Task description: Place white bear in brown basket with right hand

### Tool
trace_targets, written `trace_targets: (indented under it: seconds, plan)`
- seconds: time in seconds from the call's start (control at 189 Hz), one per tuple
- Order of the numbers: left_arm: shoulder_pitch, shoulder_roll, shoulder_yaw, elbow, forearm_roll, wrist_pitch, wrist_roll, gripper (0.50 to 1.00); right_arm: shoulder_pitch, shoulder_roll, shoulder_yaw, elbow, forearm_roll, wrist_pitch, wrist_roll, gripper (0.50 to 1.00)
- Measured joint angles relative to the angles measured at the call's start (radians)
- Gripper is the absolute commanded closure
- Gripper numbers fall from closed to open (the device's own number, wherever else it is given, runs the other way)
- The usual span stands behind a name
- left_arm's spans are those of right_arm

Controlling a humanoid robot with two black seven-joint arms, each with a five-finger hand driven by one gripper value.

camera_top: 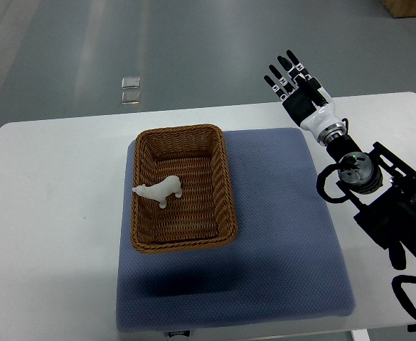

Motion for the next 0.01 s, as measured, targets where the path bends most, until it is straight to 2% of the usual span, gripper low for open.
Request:
trace_targets:
  seconds: [0.011]
  plan:
    - [0.000, 0.000, 0.000, 0.000, 0.000, 0.000, 0.000, 0.500, 0.000, 0.000, 0.000, 0.000, 0.000, 0.002, 0.000, 0.572]
